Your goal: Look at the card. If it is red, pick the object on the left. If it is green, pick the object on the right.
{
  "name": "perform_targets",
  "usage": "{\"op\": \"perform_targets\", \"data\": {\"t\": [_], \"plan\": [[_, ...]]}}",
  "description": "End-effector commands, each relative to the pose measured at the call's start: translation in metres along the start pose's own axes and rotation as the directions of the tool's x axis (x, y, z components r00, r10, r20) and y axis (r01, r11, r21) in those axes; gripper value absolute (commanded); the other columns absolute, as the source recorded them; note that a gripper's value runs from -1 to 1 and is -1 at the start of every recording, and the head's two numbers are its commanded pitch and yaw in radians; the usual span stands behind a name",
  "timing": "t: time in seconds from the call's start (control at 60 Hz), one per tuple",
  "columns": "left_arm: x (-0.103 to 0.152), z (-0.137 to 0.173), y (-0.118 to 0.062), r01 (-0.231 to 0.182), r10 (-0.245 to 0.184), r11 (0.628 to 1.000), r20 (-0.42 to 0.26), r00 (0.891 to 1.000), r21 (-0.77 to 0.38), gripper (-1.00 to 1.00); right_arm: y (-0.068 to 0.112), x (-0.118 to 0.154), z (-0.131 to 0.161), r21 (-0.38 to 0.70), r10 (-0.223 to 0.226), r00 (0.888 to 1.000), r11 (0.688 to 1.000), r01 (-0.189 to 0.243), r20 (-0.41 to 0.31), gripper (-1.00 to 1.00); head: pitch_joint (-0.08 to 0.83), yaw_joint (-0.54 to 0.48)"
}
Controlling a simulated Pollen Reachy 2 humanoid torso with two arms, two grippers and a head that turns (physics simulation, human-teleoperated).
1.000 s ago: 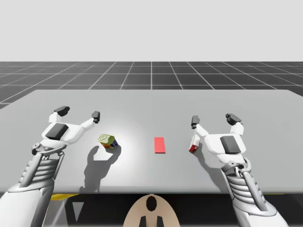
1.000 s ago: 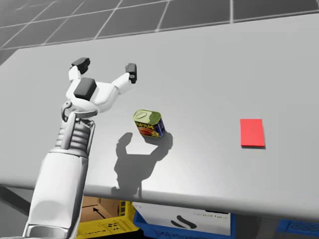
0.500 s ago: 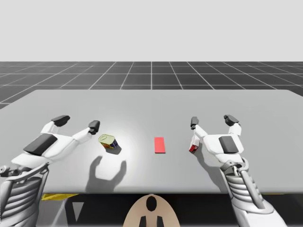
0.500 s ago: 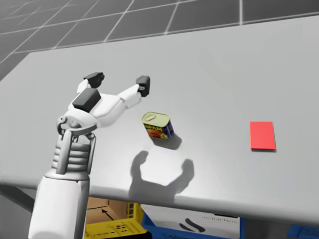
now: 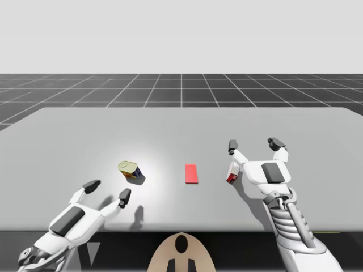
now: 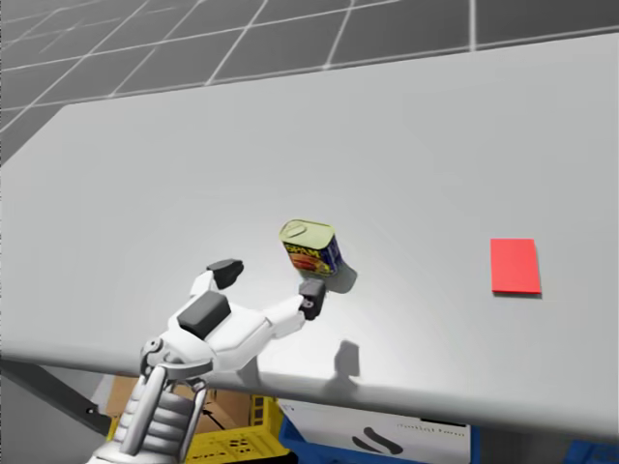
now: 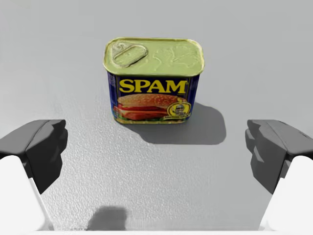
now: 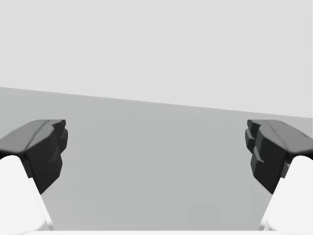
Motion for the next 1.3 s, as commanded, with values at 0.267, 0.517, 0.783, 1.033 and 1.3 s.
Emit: {"op": "perform_targets", "data": {"t": [0.267, 0.517, 0.783, 1.033, 1.3], "plan": [[-0.015, -0.049, -0.017, 0.012, -0.011, 0.998, -0.023, 1.000, 0.057, -1.00, 0.003, -0.002, 0.001, 0.002, -0.013, 1.000, 1.000, 0.013, -0.007, -1.00, 0.659, 0.36], [-0.008, -0.085, -0.019, 0.027, -0.020, 0.993, -0.063, 0.998, 0.119, -1.00, 0.003, -0.002, 0.000, -0.001, -0.007, 1.000, 1.000, 0.007, -0.004, -1.00, 0.662, 0.35], [-0.010, -0.107, -0.024, 0.033, -0.022, 0.992, -0.093, 0.995, 0.124, -1.00, 0.002, -0.002, 0.000, -0.001, -0.007, 1.000, 1.000, 0.007, -0.002, -1.00, 0.664, 0.35], [-0.014, -0.106, -0.023, 0.026, -0.014, 0.993, -0.100, 0.995, 0.114, 1.00, 0.001, -0.002, 0.000, -0.001, -0.007, 1.000, 1.000, 0.007, 0.001, -1.00, 0.659, 0.35], [-0.015, -0.102, -0.024, 0.033, -0.024, 0.995, -0.098, 0.995, 0.098, 1.00, 0.001, -0.002, 0.000, -0.002, -0.006, 1.000, 1.000, 0.006, 0.001, -1.00, 0.541, 0.37]]}}
